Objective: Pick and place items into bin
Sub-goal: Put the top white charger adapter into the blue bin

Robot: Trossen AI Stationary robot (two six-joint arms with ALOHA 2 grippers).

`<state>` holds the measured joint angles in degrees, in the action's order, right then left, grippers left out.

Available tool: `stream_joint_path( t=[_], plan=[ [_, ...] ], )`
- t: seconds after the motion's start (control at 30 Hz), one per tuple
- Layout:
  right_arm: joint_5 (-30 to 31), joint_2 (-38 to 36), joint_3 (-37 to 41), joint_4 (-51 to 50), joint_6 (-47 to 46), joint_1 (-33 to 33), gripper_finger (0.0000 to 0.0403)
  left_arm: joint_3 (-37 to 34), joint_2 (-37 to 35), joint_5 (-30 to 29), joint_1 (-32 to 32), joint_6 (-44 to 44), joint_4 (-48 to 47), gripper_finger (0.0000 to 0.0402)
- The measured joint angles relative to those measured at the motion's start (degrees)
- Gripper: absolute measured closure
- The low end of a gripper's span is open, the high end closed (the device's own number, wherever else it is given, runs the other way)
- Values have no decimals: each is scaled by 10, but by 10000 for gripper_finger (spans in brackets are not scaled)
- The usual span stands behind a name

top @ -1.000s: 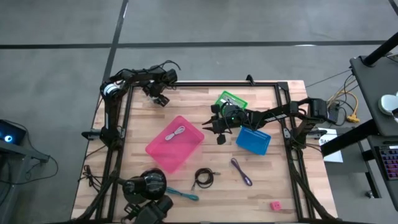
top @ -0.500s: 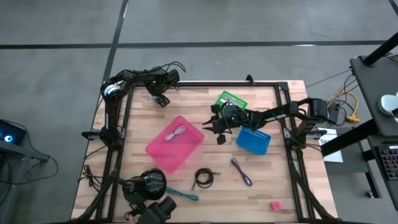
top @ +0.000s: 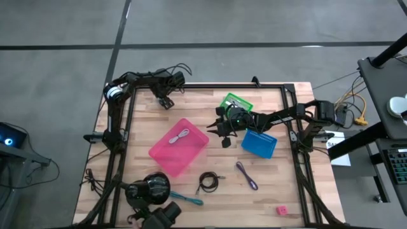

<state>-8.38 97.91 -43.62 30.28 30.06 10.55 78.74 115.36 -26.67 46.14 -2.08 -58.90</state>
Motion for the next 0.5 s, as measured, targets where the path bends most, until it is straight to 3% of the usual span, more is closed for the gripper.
stream_joint_path(
  t=[0.5],
  plan=[
    [0,0,0,0,0,0,339,-2,-2,-4,-9,-21,31,157]
  ],
)
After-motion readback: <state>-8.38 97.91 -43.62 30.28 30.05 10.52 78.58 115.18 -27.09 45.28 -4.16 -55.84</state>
